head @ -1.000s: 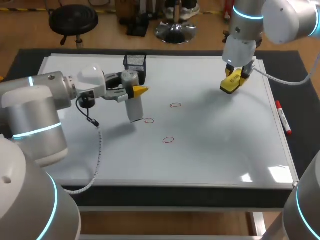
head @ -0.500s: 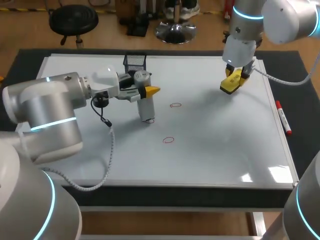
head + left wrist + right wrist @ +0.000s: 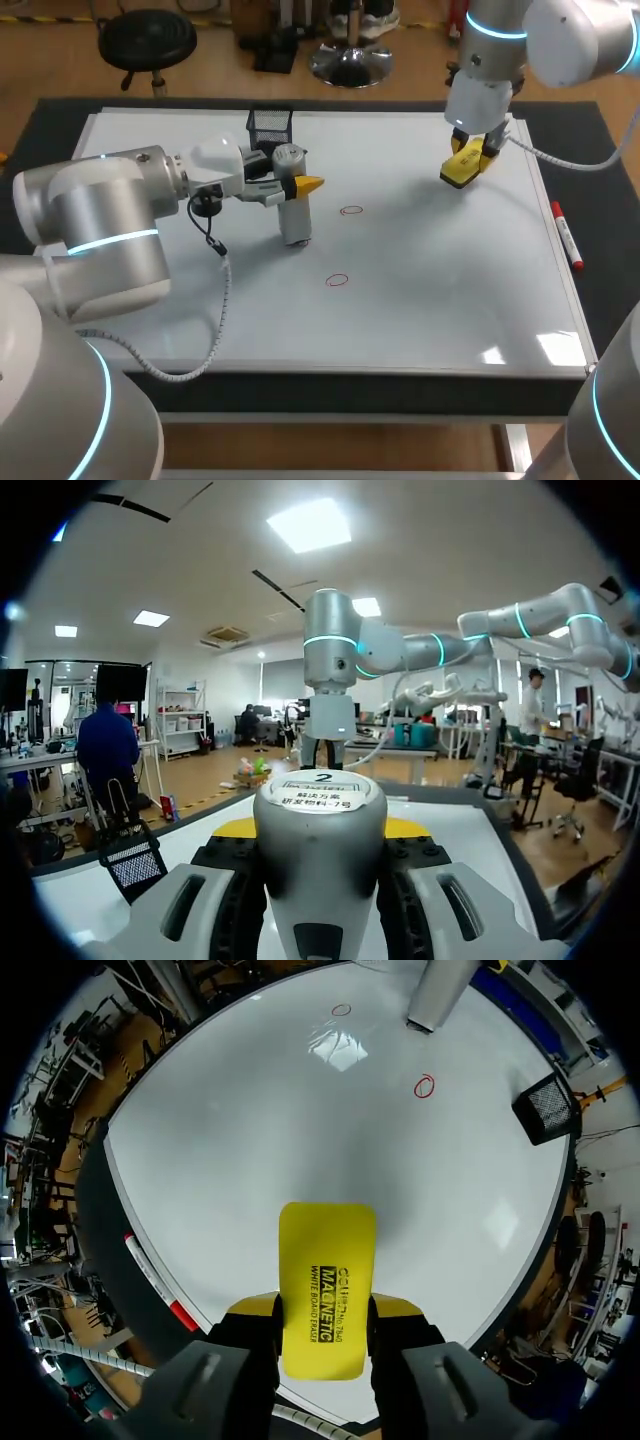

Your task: Pick up the inspection probe, press it on each red-marked spot on the whiteboard one by one, put down the probe, pick up the eraser, and wipe off all the red marks.

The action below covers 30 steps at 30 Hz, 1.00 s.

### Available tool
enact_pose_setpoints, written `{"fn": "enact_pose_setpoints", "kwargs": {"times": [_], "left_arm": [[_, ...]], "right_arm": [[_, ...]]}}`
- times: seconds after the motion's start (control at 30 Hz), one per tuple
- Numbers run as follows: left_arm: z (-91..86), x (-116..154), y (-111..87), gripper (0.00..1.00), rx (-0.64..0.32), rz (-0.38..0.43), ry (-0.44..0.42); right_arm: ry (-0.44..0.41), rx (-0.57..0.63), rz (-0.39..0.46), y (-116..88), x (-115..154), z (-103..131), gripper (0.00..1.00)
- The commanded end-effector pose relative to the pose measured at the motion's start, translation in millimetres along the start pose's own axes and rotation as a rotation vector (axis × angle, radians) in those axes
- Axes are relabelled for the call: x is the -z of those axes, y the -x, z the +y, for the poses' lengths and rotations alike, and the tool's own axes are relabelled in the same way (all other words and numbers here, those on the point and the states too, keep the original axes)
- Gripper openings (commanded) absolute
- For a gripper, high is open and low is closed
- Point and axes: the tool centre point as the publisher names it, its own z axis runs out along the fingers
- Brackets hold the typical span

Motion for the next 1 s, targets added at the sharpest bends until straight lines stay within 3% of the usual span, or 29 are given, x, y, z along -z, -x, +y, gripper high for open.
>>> {"fn": "enact_pose_setpoints", "kwargs": {"times": [0.03, 1.0], "left_arm": [[2.7, -0.3, -1.6, 0.00, 0.000, -0.001, 0.001], [11.7, -2.6, -4.0, 0.00, -0.015, 0.001, 0.032]], "right_arm": [[-0.003, 0.002, 0.003, -0.5, 1.1, -0.5, 0.00], [-0.003, 0.002, 0.003, -0.5, 1.1, -0.5, 0.00]]}}
